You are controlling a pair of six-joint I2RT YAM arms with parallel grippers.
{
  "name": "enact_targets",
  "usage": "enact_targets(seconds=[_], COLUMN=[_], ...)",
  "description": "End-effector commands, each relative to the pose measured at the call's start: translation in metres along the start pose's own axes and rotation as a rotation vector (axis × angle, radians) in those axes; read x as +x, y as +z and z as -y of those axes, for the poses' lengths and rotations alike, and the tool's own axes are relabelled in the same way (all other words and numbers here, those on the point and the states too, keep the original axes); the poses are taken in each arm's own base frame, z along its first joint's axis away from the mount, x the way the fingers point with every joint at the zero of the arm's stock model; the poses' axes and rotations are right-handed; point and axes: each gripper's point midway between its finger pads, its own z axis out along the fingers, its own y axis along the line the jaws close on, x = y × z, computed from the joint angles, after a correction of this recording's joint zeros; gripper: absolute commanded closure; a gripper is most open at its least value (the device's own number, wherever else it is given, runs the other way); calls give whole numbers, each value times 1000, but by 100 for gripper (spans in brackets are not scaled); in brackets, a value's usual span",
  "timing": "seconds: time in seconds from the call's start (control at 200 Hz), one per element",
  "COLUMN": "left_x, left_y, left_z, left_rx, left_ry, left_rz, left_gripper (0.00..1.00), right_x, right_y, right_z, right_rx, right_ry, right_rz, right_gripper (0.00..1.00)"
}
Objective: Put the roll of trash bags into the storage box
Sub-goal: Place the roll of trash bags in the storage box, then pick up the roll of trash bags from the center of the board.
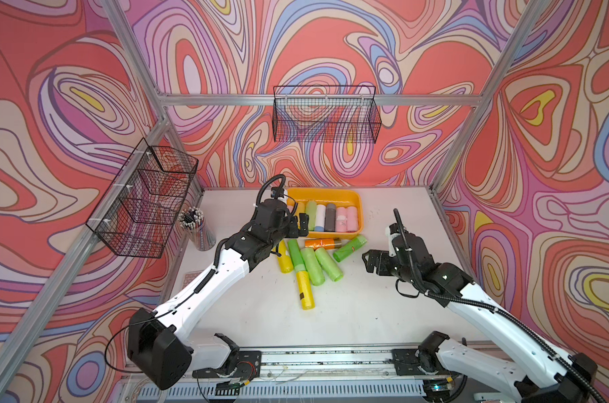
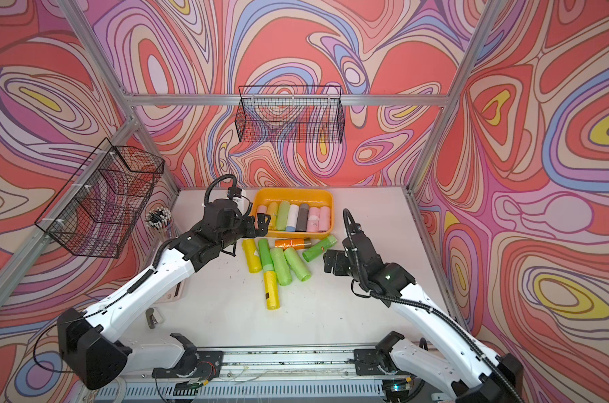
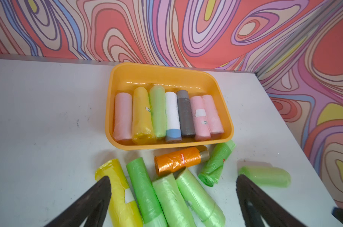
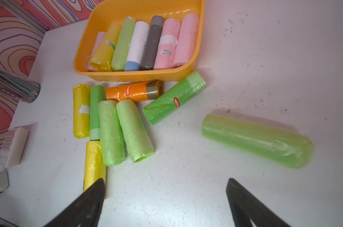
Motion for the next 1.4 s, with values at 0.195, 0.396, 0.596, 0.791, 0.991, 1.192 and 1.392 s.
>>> enact_targets(seconds=[0.195,0.396,0.596,0.791,0.991,1.192,1.392], left_x=[63,84,89,87,81,90,93], left_y=[-57,-85,-97,-93,-89,-90,-94], left_z=[5,-14,-19,-12,0,-5,-12], left_rx=[212,189,193,222,295,276,250], left_ry=[-159,-203,-193,-186,-236,-237,-255], left_rz=[-74,-57,-38,-47,-25,-55,-46], left_gripper=[0,0,0,0,0,0,0], right_x=[1,2,-1,17,25,38,51], right_y=[37,63,77,105,116,127,136], right_z=[17,38,51,50,61,76,97], right_rx=[178,345,450,444,447,459,494], right_ry=[-128,-177,-275,-354,-365,-372,-339], right_rz=[-114,-169,-206,-321,-369,-413,-454], right_gripper=[2,2,2,2,2,2,2])
